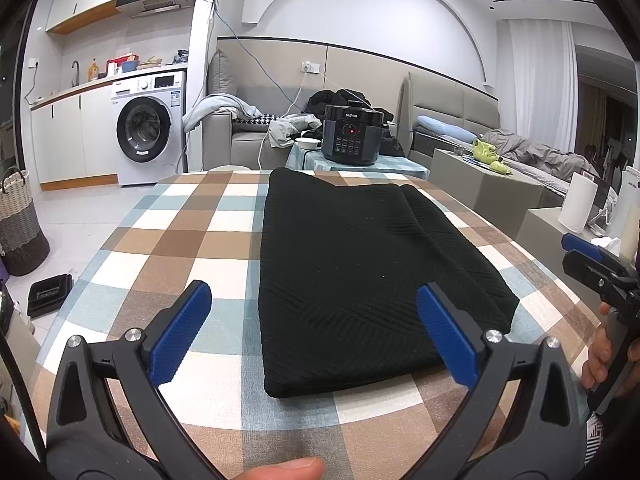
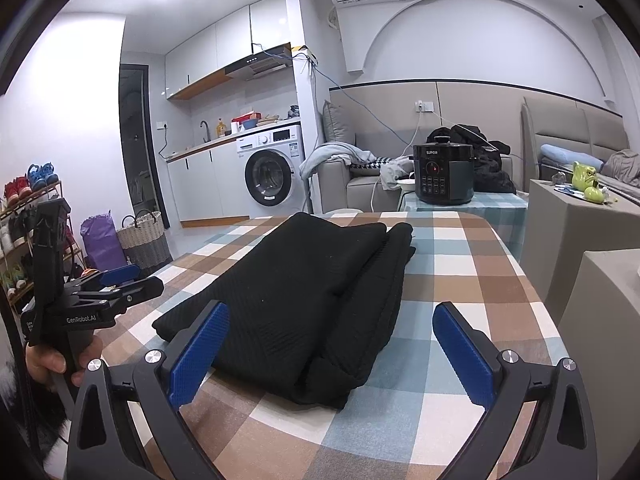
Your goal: Fold small clothes
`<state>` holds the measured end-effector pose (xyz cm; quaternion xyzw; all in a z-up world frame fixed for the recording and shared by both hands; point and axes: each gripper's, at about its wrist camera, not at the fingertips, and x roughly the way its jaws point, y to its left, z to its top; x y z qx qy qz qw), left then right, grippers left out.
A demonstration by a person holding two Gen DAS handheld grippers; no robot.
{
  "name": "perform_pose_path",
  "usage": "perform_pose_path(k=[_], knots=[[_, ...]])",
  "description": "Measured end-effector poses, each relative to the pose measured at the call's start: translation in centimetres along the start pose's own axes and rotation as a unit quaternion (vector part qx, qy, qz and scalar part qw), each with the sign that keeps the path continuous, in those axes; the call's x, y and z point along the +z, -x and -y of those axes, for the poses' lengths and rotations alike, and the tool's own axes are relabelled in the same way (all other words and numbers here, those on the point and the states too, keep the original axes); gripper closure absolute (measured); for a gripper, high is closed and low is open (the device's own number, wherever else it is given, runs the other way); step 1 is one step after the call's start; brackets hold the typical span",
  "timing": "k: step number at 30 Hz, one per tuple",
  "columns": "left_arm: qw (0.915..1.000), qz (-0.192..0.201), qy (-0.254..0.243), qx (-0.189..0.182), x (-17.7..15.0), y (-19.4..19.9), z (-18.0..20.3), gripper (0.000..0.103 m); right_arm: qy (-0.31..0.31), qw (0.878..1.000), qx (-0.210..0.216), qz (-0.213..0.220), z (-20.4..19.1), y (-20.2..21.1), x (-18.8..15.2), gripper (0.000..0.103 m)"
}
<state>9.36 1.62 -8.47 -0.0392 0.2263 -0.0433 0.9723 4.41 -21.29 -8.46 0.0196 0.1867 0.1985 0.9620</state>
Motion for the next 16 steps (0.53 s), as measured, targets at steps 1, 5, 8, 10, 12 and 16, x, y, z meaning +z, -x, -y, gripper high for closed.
perform_pose_path(k=[1,5,8,10,12,16], knots=[[1.0,0.001,0.0,0.0,-0.05,0.15,-0.22,0.001,0.0,1.0,0.0,0.0,0.0,-0.01,-0.01,0.0],[1.0,0.001,-0.001,-0.001,-0.21,0.17,-0.31,0.001,0.0,1.0,-0.001,0.0,-0.01,0.01,-0.01,0.0],[1.0,0.002,0.0,-0.001,-0.2,0.17,-0.29,0.001,-0.001,1.0,-0.001,0.0,0.01,-0.02,0.0,0.0],[1.0,0.001,0.0,-0.001,-0.2,0.17,-0.28,0.001,-0.002,1.0,-0.001,-0.001,0.04,-0.07,-0.07,0.0],[1.0,0.002,-0.001,-0.002,-0.19,0.2,-0.31,0.001,-0.002,1.0,-0.001,-0.001,0.05,-0.07,-0.07,0.0],[1.0,0.002,-0.001,-0.001,-0.19,0.14,-0.38,0.001,-0.001,1.0,-0.001,-0.002,0.08,-0.17,-0.13,0.0]])
